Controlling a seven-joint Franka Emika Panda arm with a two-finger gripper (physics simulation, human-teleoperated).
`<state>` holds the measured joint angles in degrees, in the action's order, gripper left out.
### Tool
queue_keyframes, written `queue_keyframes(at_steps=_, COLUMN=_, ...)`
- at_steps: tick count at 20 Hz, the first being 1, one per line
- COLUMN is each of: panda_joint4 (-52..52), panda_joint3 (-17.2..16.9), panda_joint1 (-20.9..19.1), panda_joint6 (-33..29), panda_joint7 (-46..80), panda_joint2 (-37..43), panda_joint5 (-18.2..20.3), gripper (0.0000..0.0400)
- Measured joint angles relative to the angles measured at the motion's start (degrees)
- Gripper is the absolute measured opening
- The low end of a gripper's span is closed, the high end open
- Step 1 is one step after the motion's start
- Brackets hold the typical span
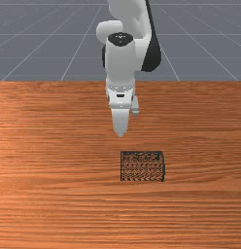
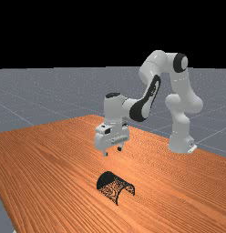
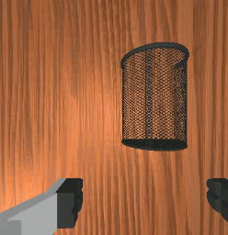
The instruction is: Rotate the holder till the hole upward
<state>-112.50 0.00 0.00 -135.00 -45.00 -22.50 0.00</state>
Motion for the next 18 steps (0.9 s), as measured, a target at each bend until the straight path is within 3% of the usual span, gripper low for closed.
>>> queue_keyframes(at_steps=1, panda_joint4=0.0, panda_joint3=0.0, panda_joint1=0.0, panda_joint6=0.0, panda_joint7=0.0, panda_joint2=0.0, panda_joint5=0.0, gripper=0.0243)
queue_keyframes(at_steps=2, panda_joint4=0.0, panda_joint3=0.0, panda_joint1=0.0, panda_joint6=0.0, panda_joint7=0.0, panda_joint2=0.0, panda_joint5=0.0, gripper=0.0148)
queue_keyframes(at_steps=3, panda_joint4=0.0, panda_joint3=0.0, panda_joint1=0.0, panda_joint6=0.0, panda_joint7=0.0, panda_joint2=0.0, panda_joint5=0.0, gripper=0.0090)
queue_keyframes(at_steps=5, panda_joint4=0.0, panda_joint3=0.0, panda_joint1=0.0, panda_joint6=0.0, panda_joint7=0.0, panda_joint2=0.0, panda_joint5=0.0, gripper=0.0033)
queue_keyframes(at_steps=6, panda_joint4=0.5, panda_joint3=1.0, panda_joint1=-2.0, panda_joint6=0.6, panda_joint7=-4.7, panda_joint2=-0.3, panda_joint5=3.1, gripper=0.0177)
queue_keyframes(at_steps=7, panda_joint4=0.8, panda_joint3=0.7, panda_joint1=-3.3, panda_joint6=0.8, panda_joint7=-6.7, panda_joint2=-0.4, panda_joint5=3.4, gripper=0.0265)
queue_keyframes(at_steps=8, panda_joint4=1.3, panda_joint3=0.4, panda_joint1=-4.9, panda_joint6=1.1, panda_joint7=-9.1, panda_joint2=-0.8, panda_joint5=4.1, gripper=0.0318)
queue_keyframes(at_steps=9, panda_joint4=1.4, panda_joint3=-1.1, panda_joint1=-4.3, panda_joint6=1.3, panda_joint7=-6.3, panda_joint2=-0.8, panda_joint5=1.3, gripper=0.0350)
queue_keyframes(at_steps=12, panda_joint4=0.8, panda_joint3=-0.2, panda_joint1=-4.3, panda_joint6=0.6, panda_joint7=-6.1, panda_joint2=-0.4, panda_joint5=3.0, gripper=0.0389)
queue_keyframes(at_steps=14, panda_joint4=0.5, panda_joint3=0.3, panda_joint1=-2.9, panda_joint6=0.4, panda_joint7=-3.9, panda_joint2=-0.3, panda_joint5=2.7, gripper=0.0396)
queue_keyframes(at_steps=17, panda_joint4=0.6, panda_joint3=3.5, panda_joint1=-1.8, panda_joint6=0.4, panda_joint7=-3.0, panda_joint2=-0.5, panda_joint5=7.3, gripper=0.0399)
queue_keyframes(at_steps=18, panda_joint4=0.8, panda_joint3=4.1, panda_joint1=-0.4, panda_joint6=0.2, panda_joint7=-0.9, panda_joint2=-0.7, panda_joint5=7.0, gripper=0.0399)
